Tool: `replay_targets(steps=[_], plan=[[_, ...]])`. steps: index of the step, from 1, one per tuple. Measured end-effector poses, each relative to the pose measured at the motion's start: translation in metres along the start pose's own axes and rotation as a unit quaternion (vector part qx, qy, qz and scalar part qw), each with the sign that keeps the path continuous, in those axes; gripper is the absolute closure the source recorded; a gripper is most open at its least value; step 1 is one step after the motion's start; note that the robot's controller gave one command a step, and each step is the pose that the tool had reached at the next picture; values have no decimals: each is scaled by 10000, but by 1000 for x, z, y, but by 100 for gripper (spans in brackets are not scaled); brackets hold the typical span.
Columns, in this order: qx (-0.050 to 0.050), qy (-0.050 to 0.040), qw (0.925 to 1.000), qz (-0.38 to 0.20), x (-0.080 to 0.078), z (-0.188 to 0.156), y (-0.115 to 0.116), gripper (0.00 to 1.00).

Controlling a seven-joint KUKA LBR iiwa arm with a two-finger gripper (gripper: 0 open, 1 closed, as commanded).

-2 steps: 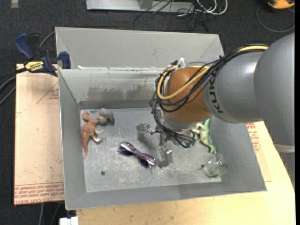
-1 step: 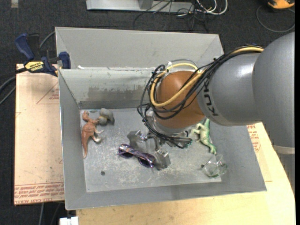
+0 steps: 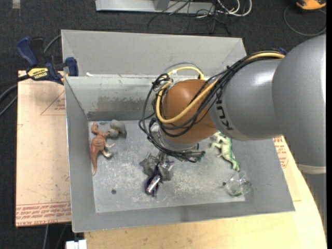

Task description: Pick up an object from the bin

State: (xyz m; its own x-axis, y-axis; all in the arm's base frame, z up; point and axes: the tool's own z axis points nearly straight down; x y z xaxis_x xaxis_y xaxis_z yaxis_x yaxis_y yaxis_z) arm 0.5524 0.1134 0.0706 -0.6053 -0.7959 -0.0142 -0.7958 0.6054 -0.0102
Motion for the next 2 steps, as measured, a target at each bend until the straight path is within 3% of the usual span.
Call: replay_targets(steps=[1, 2], plan=[[0, 1, 10000, 0, 0, 0, 0, 100], [3, -19, 9998, -175, -17, -143, 25, 100]])
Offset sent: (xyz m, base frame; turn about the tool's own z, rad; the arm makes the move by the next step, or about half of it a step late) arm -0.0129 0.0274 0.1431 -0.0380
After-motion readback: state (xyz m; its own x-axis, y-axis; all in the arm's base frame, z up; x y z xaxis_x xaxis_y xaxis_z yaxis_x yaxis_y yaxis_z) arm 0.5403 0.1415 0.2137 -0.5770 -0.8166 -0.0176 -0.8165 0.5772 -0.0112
